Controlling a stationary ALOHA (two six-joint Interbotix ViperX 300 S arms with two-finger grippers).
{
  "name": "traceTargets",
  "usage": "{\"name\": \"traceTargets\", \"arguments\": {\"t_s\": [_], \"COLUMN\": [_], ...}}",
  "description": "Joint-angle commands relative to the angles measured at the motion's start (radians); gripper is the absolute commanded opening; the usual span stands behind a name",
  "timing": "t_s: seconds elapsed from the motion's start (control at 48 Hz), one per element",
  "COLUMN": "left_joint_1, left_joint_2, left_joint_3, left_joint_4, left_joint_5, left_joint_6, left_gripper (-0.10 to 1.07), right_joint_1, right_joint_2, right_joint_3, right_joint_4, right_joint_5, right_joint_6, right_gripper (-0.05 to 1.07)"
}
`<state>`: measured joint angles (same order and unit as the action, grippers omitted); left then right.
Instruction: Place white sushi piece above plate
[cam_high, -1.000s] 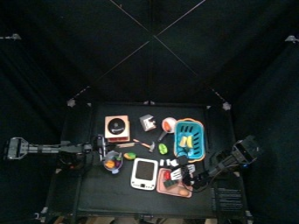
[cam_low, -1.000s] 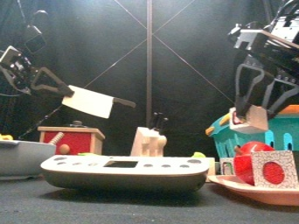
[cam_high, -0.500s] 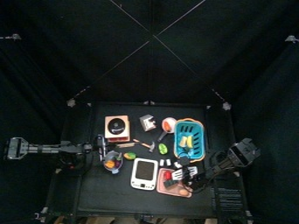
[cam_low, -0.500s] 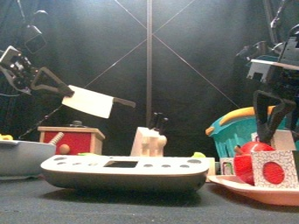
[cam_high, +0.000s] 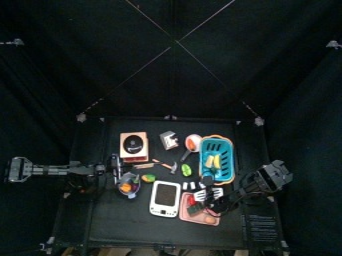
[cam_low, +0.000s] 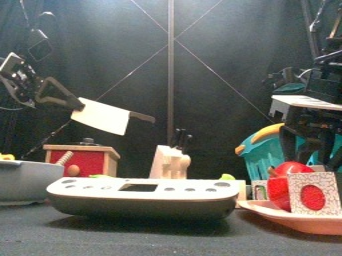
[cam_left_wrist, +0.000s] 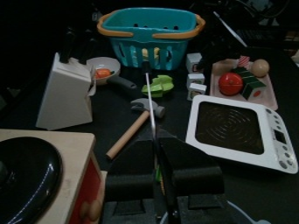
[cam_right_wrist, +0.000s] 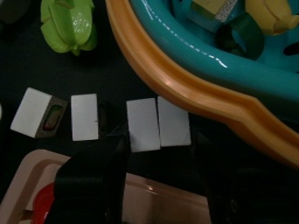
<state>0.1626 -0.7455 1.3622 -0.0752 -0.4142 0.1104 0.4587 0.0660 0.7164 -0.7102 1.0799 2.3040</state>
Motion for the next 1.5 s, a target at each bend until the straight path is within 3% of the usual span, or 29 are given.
{"name": "traceTargets", "arguments": {"t_s": [0.0, 0.354, 0.625, 1.042, 1.479], "left_joint_1": [0.002, 0.002, 0.002, 0.0, 0.0], "left_joint_2": [0.003, 0.003, 0.003, 0.003, 0.003], "left_joint_3": [-0.012, -0.012, -0.012, -0.012, -0.014], "left_joint_4": [-0.002, -0.002, -0.002, -0.002, -0.002], "left_joint_5": [-0.005, -0.005, -0.005, -0.005, -0.003], "left_joint_6": [0.002, 0.002, 0.002, 0.002, 0.002], "left_gripper": [0.34, 0.34, 0.34, 0.34, 0.34], "right_joint_1": [-0.008, -0.015, -0.008, -0.015, -0.015], "right_joint_2": [-0.015, -0.006, -0.049, -0.009, -0.009], "right_joint_3": [-0.018, -0.028, -0.032, -0.017, -0.028], "right_joint_4": [0.0, 0.012, 0.012, 0.04, 0.063], "right_joint_5": [-0.015, -0.025, -0.017, -0.026, -0.034], "right_joint_6": [0.003, 0.0, -0.002, 0.003, 0.0], "right_gripper": [0.76, 0.76, 0.76, 0.77, 0.95]}}
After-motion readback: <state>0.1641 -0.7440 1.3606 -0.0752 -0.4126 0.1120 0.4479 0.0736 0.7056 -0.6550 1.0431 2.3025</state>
